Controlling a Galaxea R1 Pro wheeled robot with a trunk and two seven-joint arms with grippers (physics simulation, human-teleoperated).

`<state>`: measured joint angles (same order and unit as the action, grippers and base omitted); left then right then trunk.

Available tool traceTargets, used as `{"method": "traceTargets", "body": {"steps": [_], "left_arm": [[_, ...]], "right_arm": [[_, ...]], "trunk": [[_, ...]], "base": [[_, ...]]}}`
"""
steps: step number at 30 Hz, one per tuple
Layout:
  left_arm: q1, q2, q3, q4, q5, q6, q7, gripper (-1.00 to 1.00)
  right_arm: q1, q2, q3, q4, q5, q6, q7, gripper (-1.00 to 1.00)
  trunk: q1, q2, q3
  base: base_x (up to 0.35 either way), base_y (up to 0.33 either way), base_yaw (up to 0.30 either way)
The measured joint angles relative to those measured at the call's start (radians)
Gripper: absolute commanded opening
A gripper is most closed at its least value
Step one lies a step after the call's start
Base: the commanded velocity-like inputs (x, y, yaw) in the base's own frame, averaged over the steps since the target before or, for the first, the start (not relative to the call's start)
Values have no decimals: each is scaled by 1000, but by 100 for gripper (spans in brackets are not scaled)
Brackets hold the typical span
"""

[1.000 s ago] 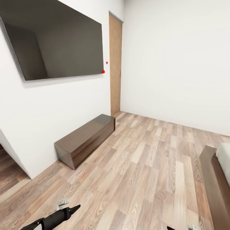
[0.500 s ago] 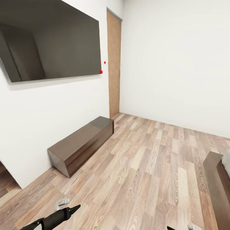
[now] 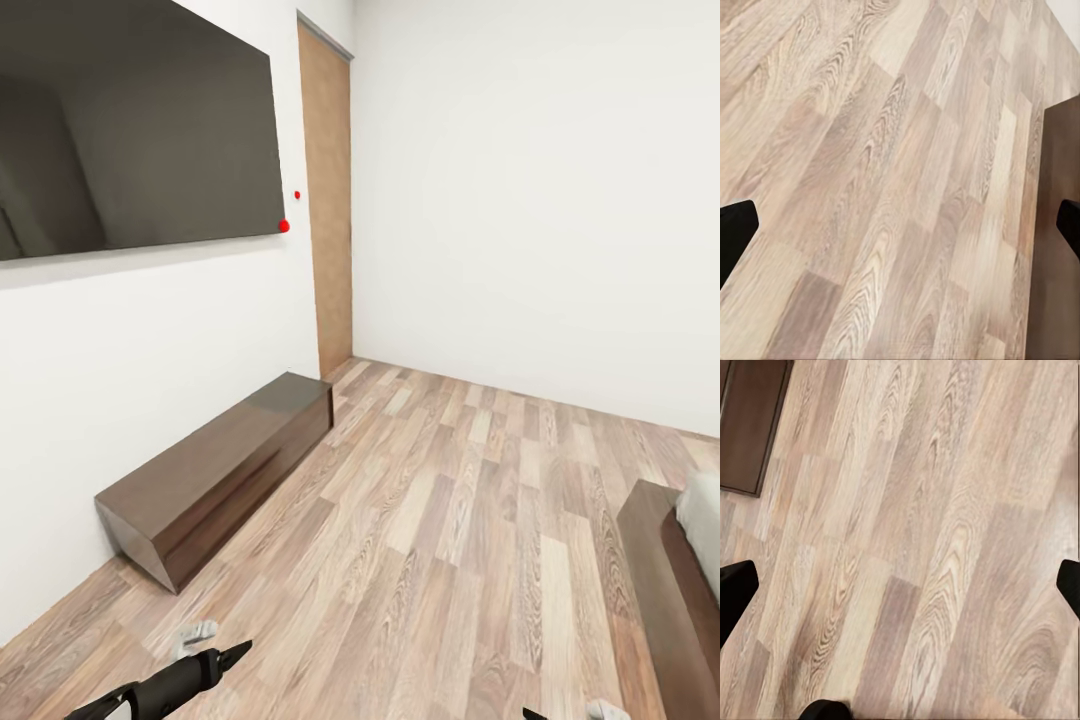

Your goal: In the bedroom, move the book from the bed onto either nightstand, and place the two sandals side by side next to the bed.

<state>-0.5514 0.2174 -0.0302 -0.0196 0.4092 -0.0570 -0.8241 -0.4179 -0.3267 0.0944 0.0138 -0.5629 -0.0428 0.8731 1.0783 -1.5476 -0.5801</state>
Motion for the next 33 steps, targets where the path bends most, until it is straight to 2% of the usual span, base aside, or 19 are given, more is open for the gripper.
{"method": "traceTargets", "body": {"steps": [14, 23, 33], "left_arm": [[0, 0, 0, 0, 0, 1, 1, 100], [0, 0, 0, 0, 0, 1, 1, 100], [0, 0, 0, 0, 0, 1, 1, 100]], "right_arm": [[0, 0, 0, 0, 0, 0, 0, 100], [0, 0, 0, 0, 0, 0, 0, 100], [0, 1, 0, 0, 0, 0, 0, 100]], "trunk": [[0, 0, 0], [0, 0, 0], [0, 0, 0]], "base": [[274, -149, -2], [281, -121, -181], [290, -108, -32]]}}
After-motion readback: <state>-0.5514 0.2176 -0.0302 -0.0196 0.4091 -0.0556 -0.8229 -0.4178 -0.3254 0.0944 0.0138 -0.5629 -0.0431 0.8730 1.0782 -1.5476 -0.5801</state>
